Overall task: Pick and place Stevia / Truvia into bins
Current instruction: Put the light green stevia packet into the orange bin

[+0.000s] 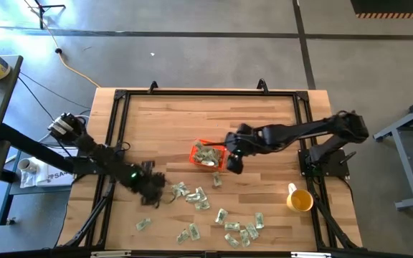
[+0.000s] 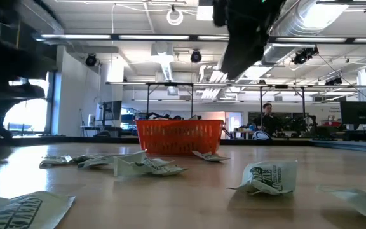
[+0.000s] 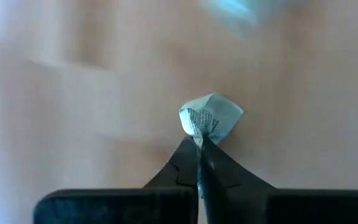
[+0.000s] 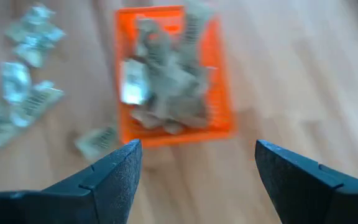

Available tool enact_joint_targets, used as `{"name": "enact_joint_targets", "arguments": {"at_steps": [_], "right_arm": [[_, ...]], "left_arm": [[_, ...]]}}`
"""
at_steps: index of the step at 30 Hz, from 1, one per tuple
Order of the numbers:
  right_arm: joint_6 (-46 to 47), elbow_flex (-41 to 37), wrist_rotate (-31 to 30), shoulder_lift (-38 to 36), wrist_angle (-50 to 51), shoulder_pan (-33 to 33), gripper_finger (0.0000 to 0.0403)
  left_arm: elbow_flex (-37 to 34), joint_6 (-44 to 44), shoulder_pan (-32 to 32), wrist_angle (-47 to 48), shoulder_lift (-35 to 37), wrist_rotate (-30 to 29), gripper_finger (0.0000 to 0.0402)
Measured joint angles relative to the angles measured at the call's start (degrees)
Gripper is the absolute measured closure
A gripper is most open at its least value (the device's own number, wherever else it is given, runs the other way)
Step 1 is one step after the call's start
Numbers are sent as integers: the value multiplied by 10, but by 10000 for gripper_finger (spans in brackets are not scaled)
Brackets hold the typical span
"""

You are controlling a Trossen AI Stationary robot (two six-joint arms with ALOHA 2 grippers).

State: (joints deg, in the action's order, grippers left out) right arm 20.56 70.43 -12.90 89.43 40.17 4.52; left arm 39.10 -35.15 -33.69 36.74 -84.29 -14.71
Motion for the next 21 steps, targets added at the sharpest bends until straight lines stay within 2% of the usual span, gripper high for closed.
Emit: {"name": "enact_joint_targets", "arguments": {"at_steps": [3,5,9,13,16,19,21], "right_arm": [[3,0,-69,-39,78,17,100],[19,-1,-77,-63,135,20,100],[52,-1,-97,-101,233,20,100],[70,-1,-119,-136,269,23,100],[69,-1,-120,-154,276,23,100],[60,-1,-119,-162,283,19,100],[52,-1,-111,-161,283,14,100]], "left_arm": [[20,28,59,4,0,-50,342],[44,76,105,0,0,-57,335],[104,198,199,-19,1,-87,365],[150,298,284,-102,1,-85,370],[164,339,342,-203,-8,-39,365],[164,344,386,-262,-36,63,329],[164,316,403,-280,-59,102,303]]}}
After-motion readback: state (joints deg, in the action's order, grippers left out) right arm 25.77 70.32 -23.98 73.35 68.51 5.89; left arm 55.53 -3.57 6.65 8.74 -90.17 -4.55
